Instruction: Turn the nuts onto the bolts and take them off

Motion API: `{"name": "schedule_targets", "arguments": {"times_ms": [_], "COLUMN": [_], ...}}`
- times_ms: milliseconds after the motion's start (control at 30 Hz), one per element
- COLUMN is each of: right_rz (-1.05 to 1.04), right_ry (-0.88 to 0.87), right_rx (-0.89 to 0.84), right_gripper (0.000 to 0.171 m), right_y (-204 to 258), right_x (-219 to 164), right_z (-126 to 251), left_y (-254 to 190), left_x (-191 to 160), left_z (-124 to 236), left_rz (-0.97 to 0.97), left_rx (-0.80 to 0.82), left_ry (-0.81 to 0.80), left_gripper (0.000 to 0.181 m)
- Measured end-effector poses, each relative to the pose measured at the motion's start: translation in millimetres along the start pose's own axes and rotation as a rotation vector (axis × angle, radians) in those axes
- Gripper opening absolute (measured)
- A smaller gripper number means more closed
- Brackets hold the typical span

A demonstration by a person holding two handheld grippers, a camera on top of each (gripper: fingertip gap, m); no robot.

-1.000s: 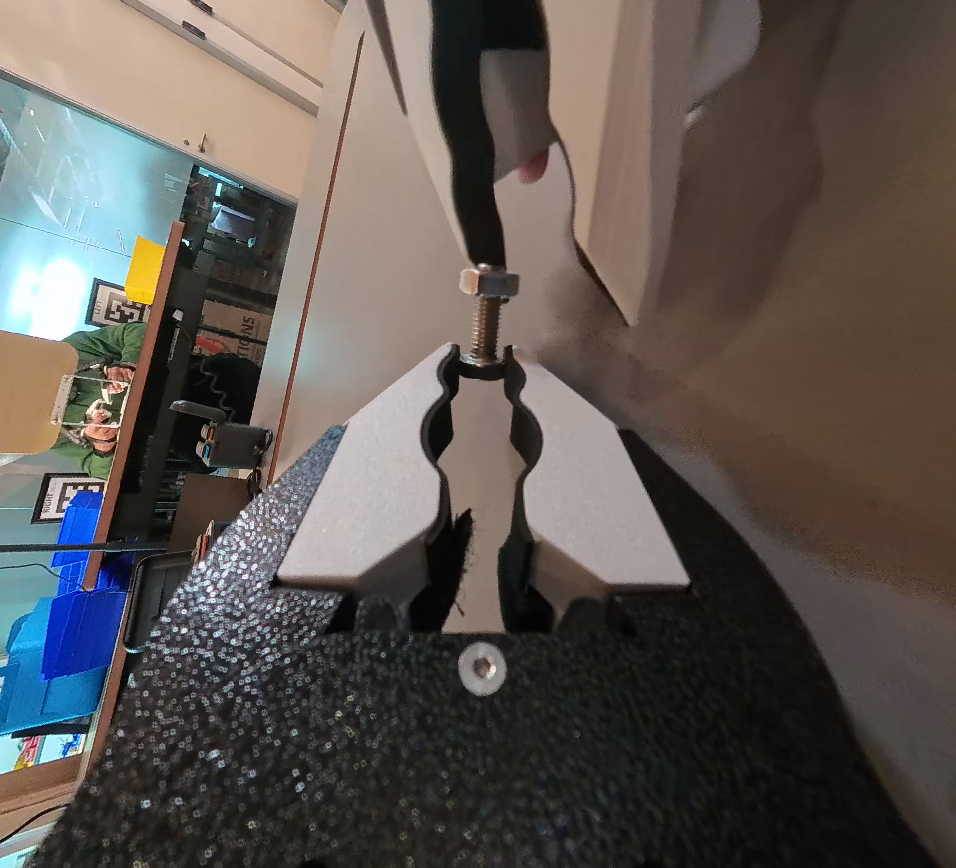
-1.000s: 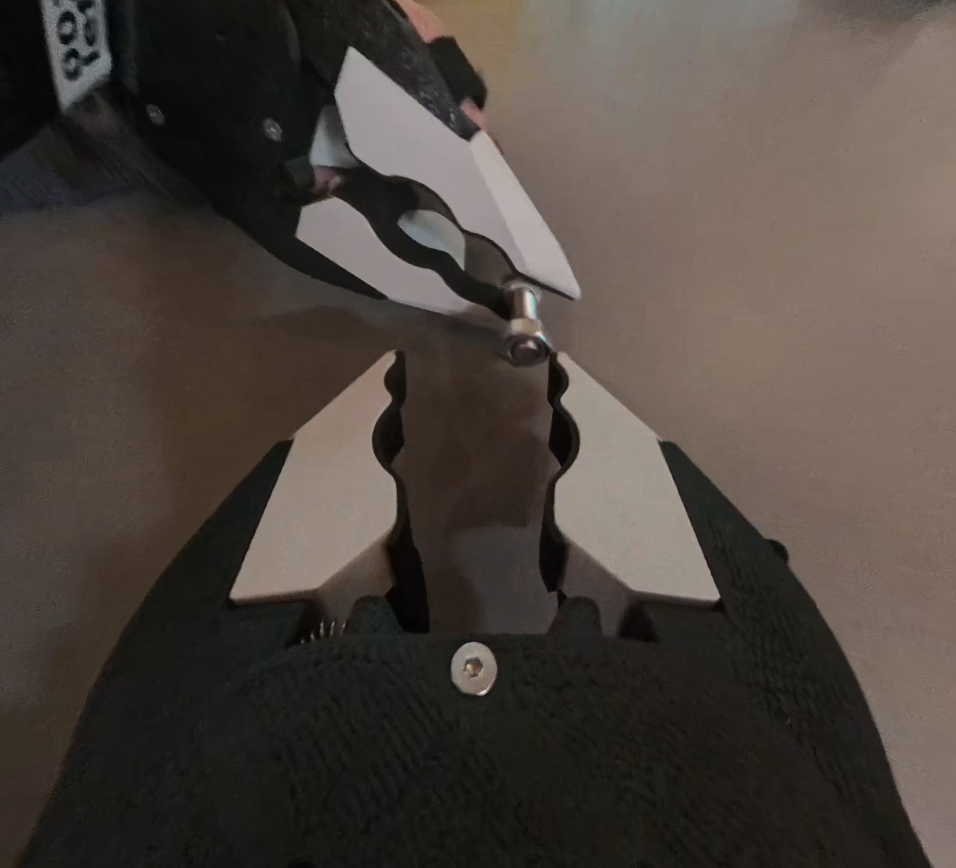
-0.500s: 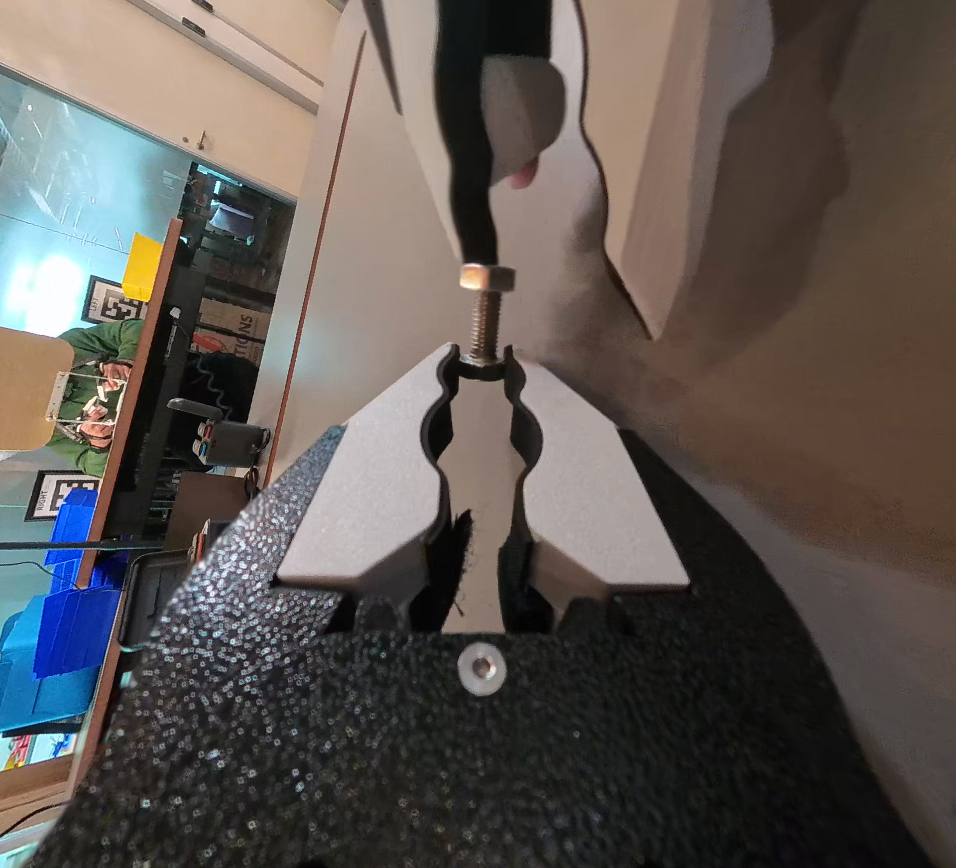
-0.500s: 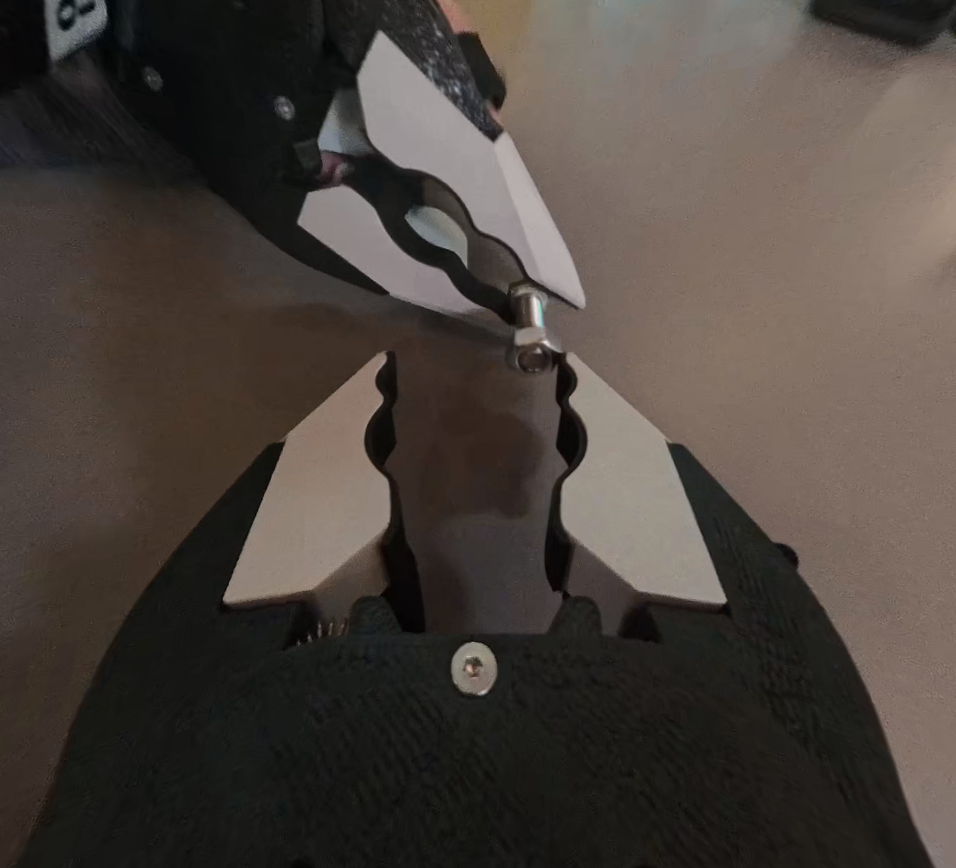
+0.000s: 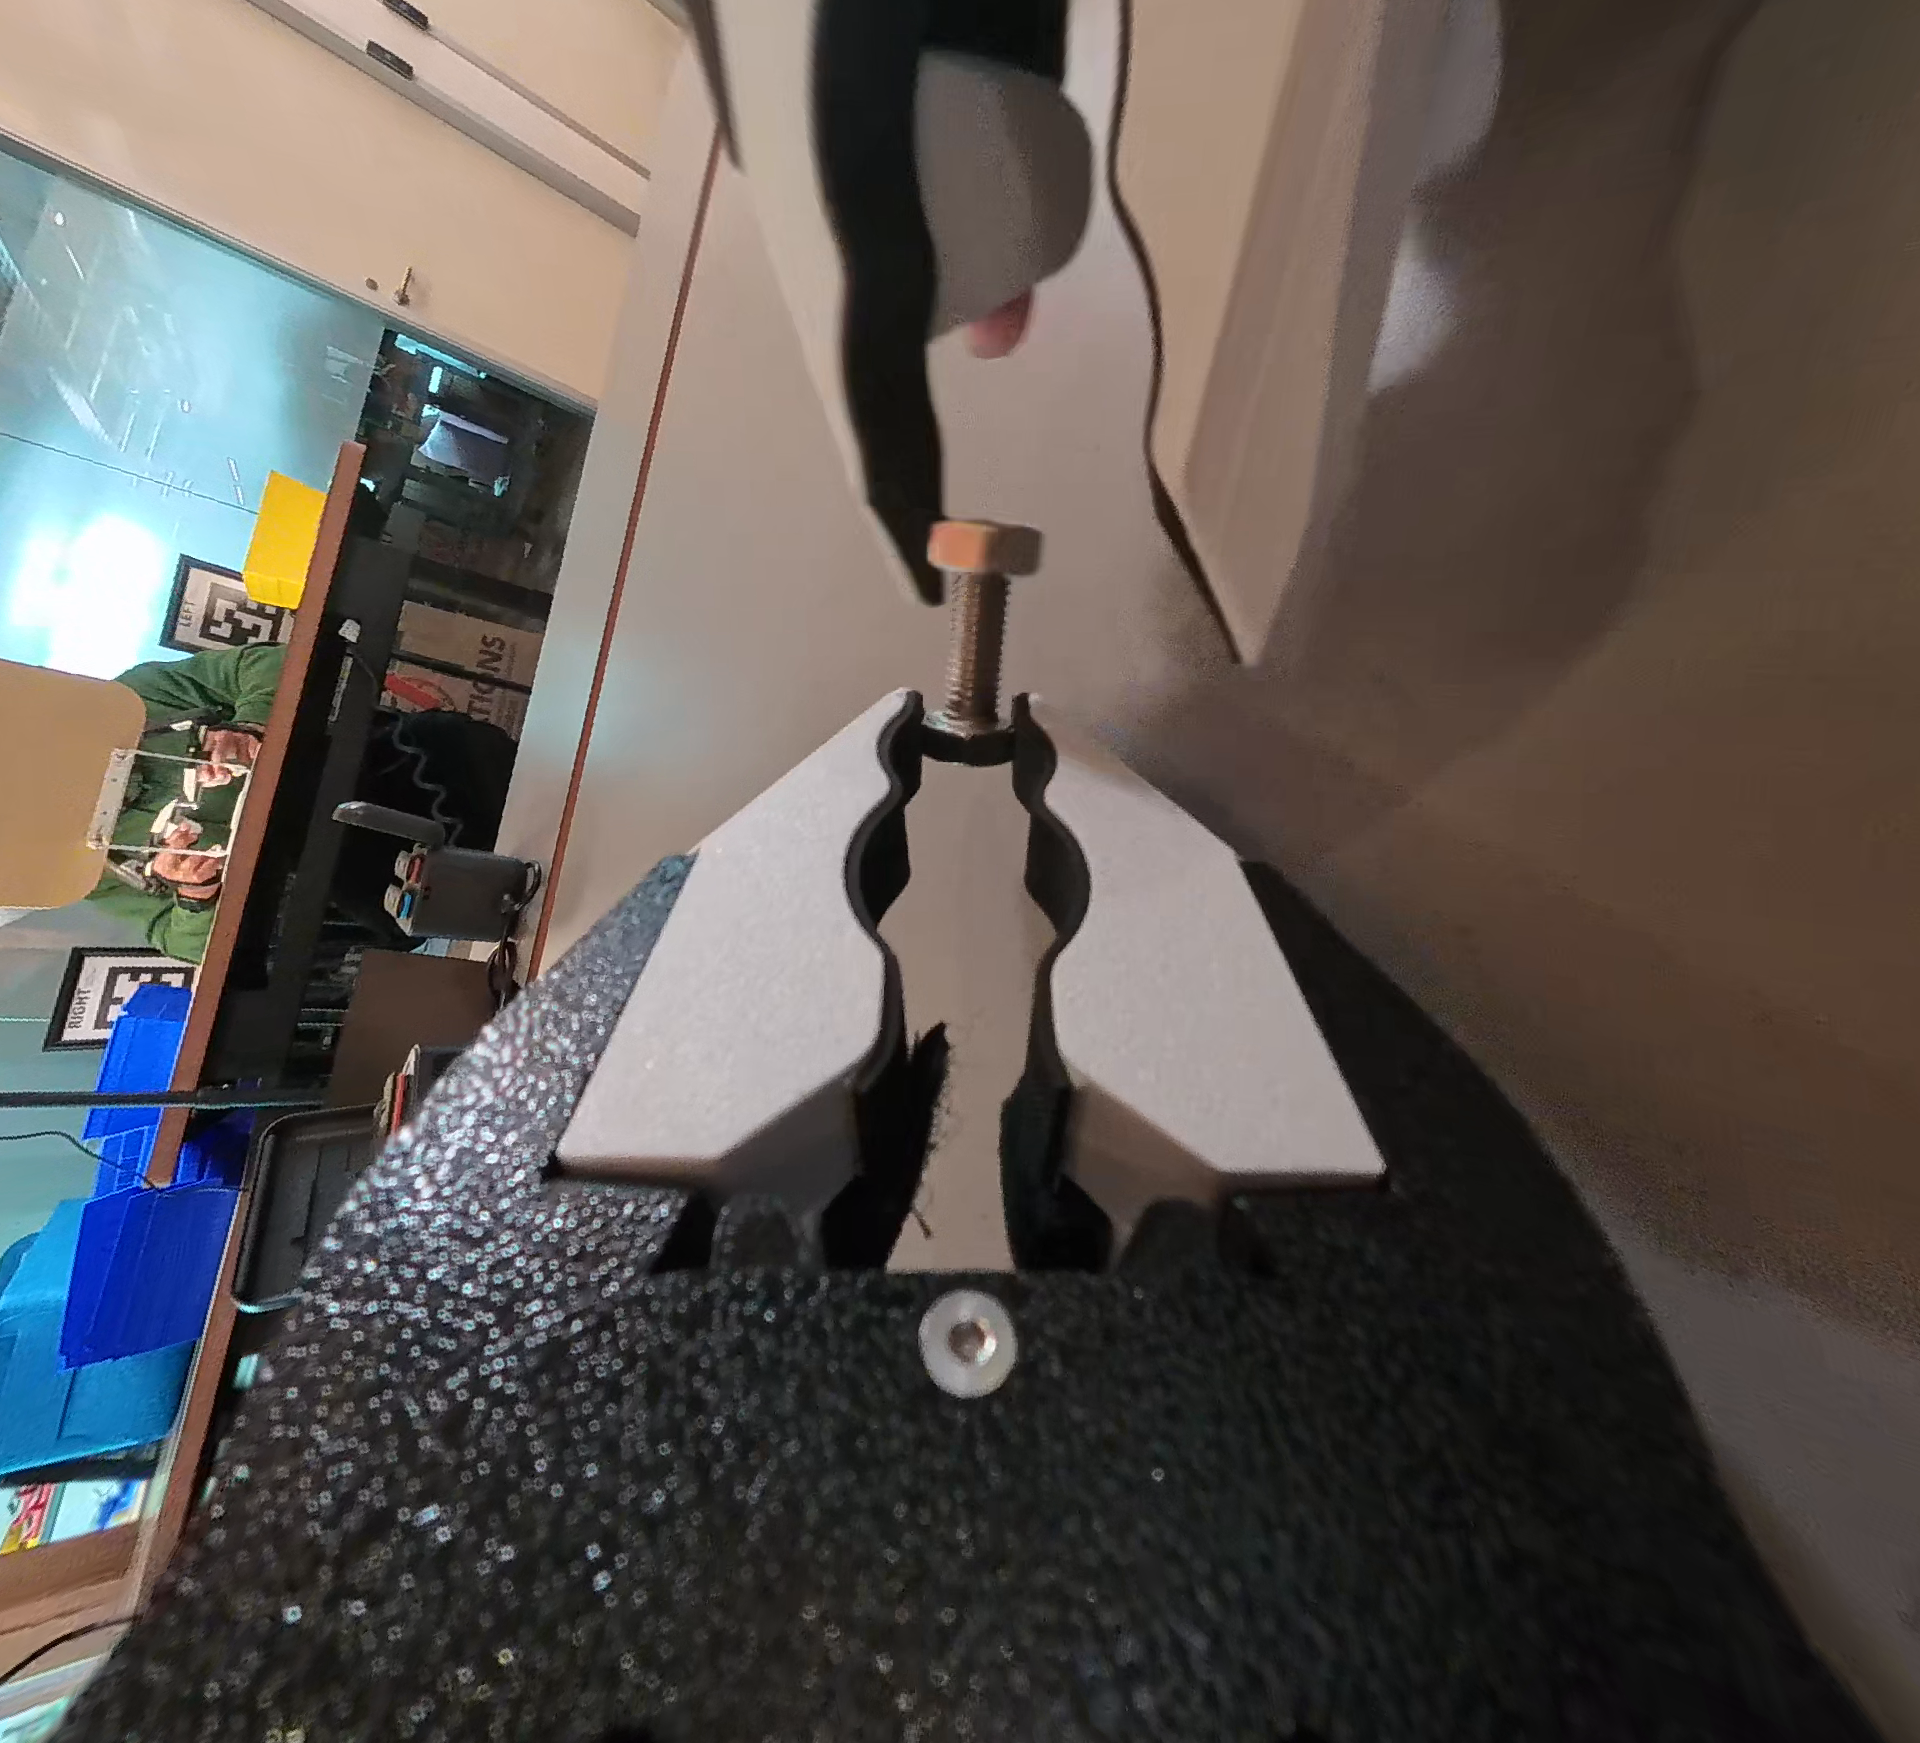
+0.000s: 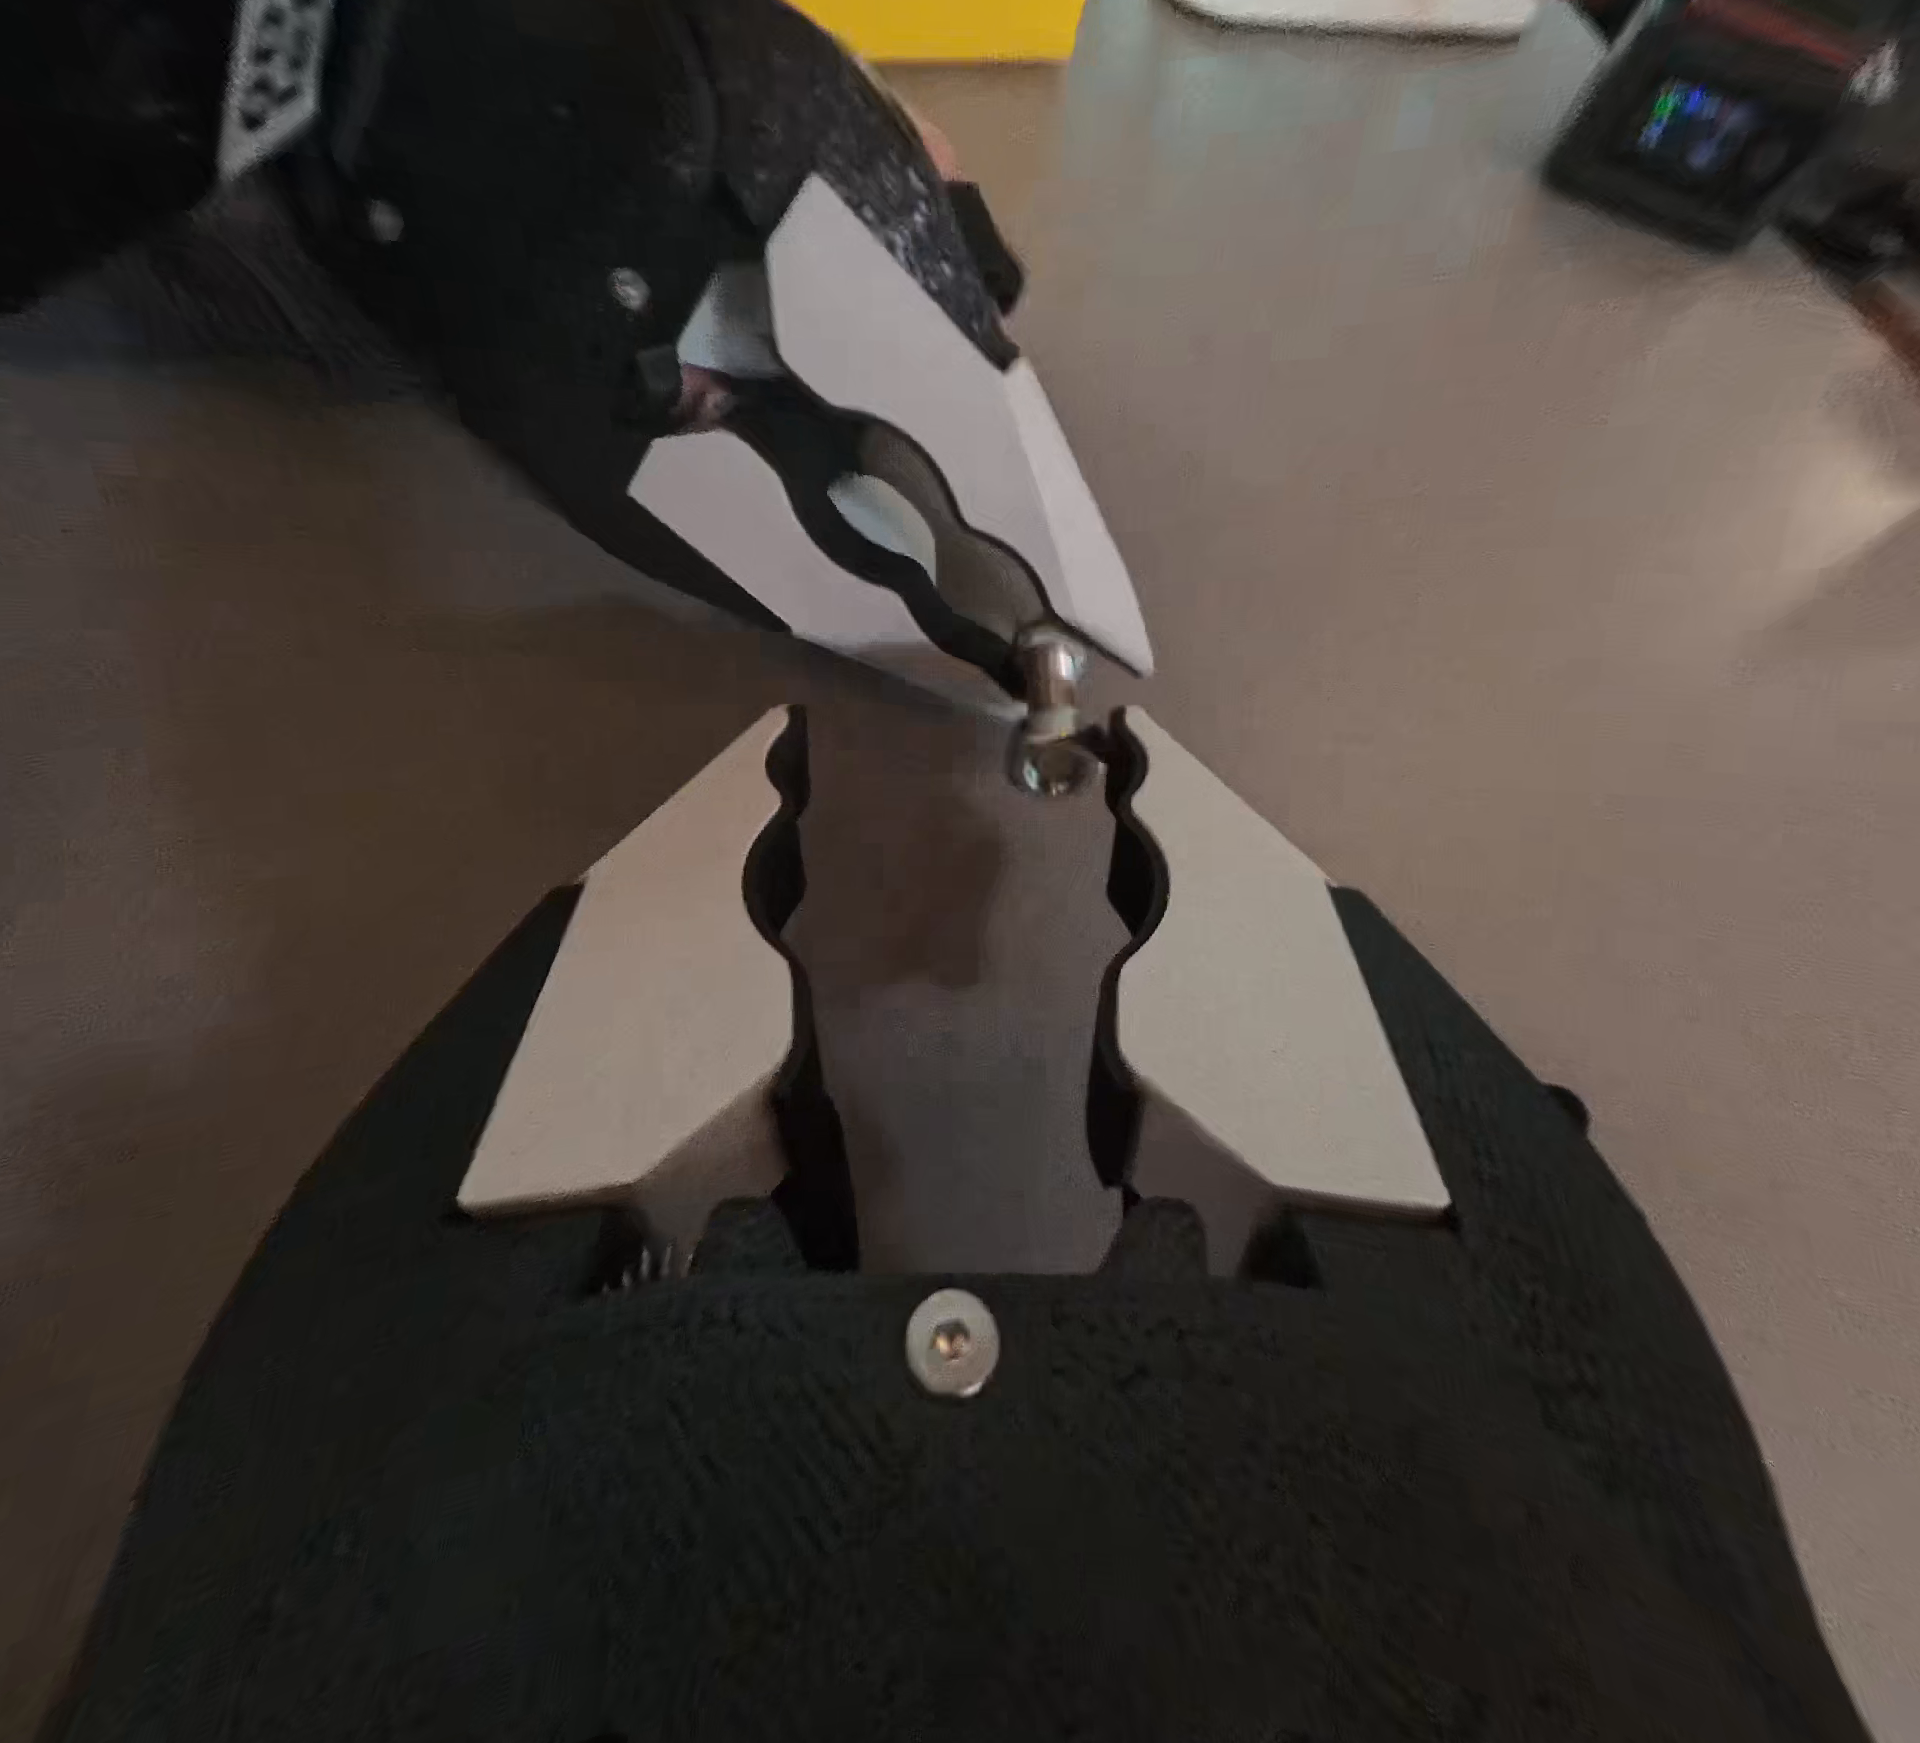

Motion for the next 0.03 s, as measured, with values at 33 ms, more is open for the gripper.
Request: {"name": "schedule_targets", "arguments": {"times_ms": [33], "right_rz": [0.077], "right_ry": [-0.055], "right_rx": [-0.005], "right_gripper": [0.051], "right_y": [3.3], "right_x": [8.2], "right_z": [2.5], "left_y": [0.1], "left_x": [0.0], "left_z": [0.0], "left_rz": [0.002], "left_rx": [0.001], "left_ry": [0.002], "left_gripper": [0.015]}}
Point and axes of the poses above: each gripper's, where its closed fingertips meet, z back along the fingers, x out of its top, y = z × x across the jaws, the point moved 1 cm from there along z, back along the fingers, and after that the axes turned 2 degrees about -y, right-handed, at the moved point
